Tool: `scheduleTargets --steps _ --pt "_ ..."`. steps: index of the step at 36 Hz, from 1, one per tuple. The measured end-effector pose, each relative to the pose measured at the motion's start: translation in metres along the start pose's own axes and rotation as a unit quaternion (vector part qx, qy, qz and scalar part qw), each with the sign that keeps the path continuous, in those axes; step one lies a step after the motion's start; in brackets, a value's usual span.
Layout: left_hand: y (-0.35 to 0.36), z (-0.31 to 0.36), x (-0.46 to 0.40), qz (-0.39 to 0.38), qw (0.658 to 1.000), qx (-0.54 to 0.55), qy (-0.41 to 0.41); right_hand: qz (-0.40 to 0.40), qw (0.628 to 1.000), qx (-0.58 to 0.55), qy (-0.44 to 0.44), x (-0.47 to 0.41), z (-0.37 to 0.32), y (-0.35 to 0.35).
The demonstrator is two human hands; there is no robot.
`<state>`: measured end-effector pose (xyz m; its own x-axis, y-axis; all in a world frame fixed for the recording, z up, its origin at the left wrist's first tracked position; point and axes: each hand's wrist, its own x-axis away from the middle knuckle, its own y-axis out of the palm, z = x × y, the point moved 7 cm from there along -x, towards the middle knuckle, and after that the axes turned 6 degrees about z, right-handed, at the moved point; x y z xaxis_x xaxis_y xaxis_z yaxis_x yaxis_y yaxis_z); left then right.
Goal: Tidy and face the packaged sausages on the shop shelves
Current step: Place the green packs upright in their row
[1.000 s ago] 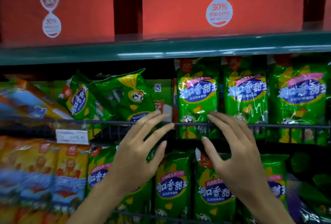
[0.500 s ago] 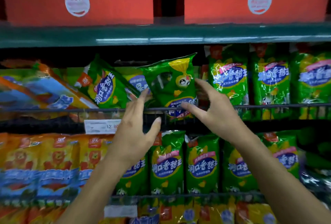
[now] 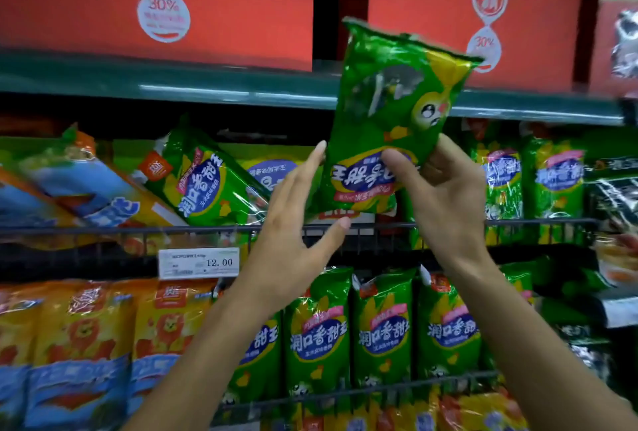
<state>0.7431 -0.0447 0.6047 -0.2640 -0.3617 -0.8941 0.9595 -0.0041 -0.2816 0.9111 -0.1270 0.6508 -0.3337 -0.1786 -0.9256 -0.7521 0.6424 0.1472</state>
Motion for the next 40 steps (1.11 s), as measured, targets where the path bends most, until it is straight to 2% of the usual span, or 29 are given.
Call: scheduleTargets --steps 2,5,9,12,15,18,20,22,24,25,26,28,29,31,32,34,38,40 --pt "0.002 -0.004 0.000 0.024 0.998 0.042 -0.026 0.024 0.998 -0.047 0.027 0.004 -0.005 -0.007" --pt "0.005 -0.004 0.001 0.074 0.981 0.169 -0.066 0.082 0.981 -0.129 0.116 0.017 -0.002 -0.012" --pt "0.015 -0.011 0.002 0.165 0.904 0.373 -0.129 0.119 0.923 -0.256 0.262 0.037 0.012 -0.003" --pt "0.028 -0.010 0.006 0.181 0.868 0.433 -0.161 0.123 0.867 -0.334 0.350 0.049 0.021 0.007" --pt "0.031 0.006 0.008 0.181 0.880 0.412 -0.149 0.088 0.845 -0.361 0.384 0.057 0.024 0.017" --pt "0.019 0.012 0.006 0.228 0.884 0.388 -0.122 0.022 0.842 -0.363 0.400 0.061 0.028 0.020" --pt "0.009 0.015 0.001 0.245 0.889 0.372 -0.108 -0.059 0.839 -0.355 0.409 0.064 0.030 0.021" --pt "0.000 0.018 -0.005 0.254 0.895 0.353 -0.099 -0.174 0.835 -0.306 0.422 0.071 0.028 0.018" --pt "-0.011 0.020 -0.012 0.259 0.899 0.340 -0.092 -0.290 0.848 -0.210 0.390 0.079 0.025 0.010" --pt "-0.016 0.020 -0.017 0.260 0.905 0.325 -0.087 -0.312 0.867 -0.167 0.352 0.080 0.023 0.005" --pt "-0.021 0.021 -0.021 0.258 0.912 0.308 -0.083 -0.296 0.896 -0.140 0.299 0.076 0.019 -0.003" --pt "-0.028 0.024 -0.028 0.241 0.926 0.279 -0.077 -0.179 0.970 -0.097 0.135 0.057 0.002 -0.027" --pt "-0.030 0.025 -0.031 0.232 0.933 0.266 -0.074 -0.110 0.989 -0.080 0.050 0.048 -0.011 -0.040" --pt "-0.032 0.027 -0.034 0.223 0.939 0.253 -0.072 -0.025 0.996 -0.055 -0.061 0.033 -0.028 -0.059" --pt "-0.031 0.029 -0.036 0.220 0.938 0.258 -0.070 -0.014 0.995 -0.053 -0.079 0.025 -0.030 -0.063" --pt "-0.029 0.035 -0.040 0.210 0.939 0.265 -0.056 -0.059 0.996 -0.052 -0.045 0.010 -0.021 -0.058" --pt "-0.010 0.046 -0.042 0.164 0.950 0.262 -0.046 -0.190 0.973 -0.072 0.114 0.019 0.004 -0.020" --pt "-0.001 0.046 -0.039 0.146 0.951 0.266 -0.059 -0.207 0.964 -0.092 0.142 0.026 0.007 -0.010"
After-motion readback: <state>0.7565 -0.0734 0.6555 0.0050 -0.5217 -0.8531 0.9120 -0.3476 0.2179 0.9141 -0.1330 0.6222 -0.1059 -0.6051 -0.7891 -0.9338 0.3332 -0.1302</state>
